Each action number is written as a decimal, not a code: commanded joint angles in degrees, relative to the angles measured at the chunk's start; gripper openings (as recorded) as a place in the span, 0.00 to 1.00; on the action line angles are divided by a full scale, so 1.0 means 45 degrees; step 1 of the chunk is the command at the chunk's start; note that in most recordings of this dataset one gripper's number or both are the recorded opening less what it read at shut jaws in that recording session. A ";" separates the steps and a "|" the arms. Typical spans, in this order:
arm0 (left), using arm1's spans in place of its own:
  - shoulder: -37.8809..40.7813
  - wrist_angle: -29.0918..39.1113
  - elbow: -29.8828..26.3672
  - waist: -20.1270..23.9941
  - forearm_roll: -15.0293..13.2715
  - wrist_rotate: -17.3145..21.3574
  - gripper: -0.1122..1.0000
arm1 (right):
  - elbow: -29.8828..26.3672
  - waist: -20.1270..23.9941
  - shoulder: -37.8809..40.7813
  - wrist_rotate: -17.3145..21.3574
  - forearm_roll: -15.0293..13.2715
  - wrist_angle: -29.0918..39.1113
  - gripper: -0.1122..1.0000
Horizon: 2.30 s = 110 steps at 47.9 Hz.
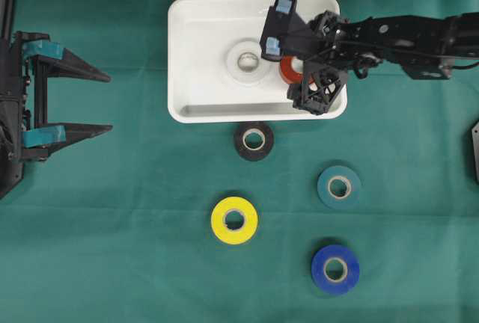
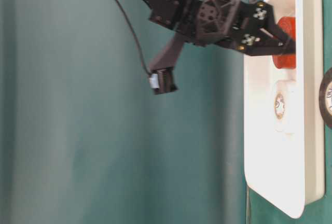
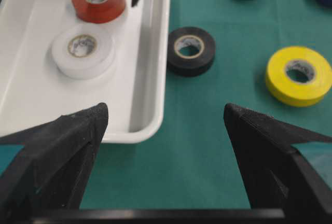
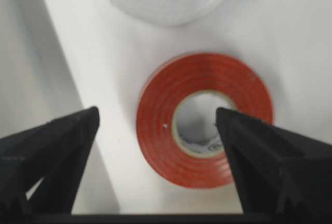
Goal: Pick up the tape from a random location and place it into the white case.
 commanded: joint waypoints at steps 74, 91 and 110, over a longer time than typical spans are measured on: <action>0.0039 -0.0059 -0.0137 -0.0020 -0.0020 -0.0020 0.98 | -0.1191 0.3848 -0.4316 0.0684 -0.0801 0.2285 0.88; 0.0020 -0.0059 -0.0137 -0.0020 -0.0020 -0.0020 0.98 | -0.0469 0.4121 -0.5625 0.0664 -0.0801 0.2441 0.88; 0.0000 0.0000 -0.0117 -0.0020 -0.0020 0.0000 0.98 | 0.1973 0.4121 -0.9453 0.0684 -0.0820 0.1914 0.88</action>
